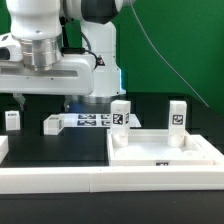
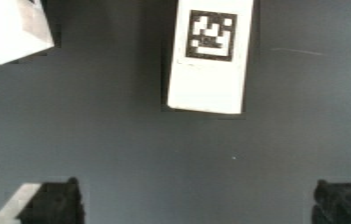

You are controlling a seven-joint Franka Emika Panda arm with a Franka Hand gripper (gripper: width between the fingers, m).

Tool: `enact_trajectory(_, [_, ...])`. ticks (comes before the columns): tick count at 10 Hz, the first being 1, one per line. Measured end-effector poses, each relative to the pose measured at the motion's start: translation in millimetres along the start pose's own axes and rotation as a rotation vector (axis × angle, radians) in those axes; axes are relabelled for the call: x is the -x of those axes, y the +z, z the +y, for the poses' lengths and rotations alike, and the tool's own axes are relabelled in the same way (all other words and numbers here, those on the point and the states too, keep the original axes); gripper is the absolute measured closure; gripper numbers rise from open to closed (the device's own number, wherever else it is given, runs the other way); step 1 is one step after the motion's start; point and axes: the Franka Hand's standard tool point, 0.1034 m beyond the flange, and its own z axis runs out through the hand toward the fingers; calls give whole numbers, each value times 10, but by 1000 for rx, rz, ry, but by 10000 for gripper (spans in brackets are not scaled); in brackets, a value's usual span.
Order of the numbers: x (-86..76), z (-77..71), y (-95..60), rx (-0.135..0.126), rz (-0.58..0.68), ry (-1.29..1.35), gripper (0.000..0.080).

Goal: Assemble square table

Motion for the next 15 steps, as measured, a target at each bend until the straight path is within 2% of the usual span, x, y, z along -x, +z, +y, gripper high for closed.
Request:
enact_trajectory(1, [59, 10, 105, -9, -86, 6, 150])
enact_trajectory(3, [26, -19, 115, -18, -202, 4, 150])
enact_trajectory(5, [72, -39, 147, -30, -322, 6, 150])
enact_trajectory(9, [86, -51, 227, -38, -544, 13, 150])
enact_trajectory(10, [50, -35, 264, -32, -553, 14, 150])
enact_trajectory(15, [71, -7, 428, -20, -539, 17, 150])
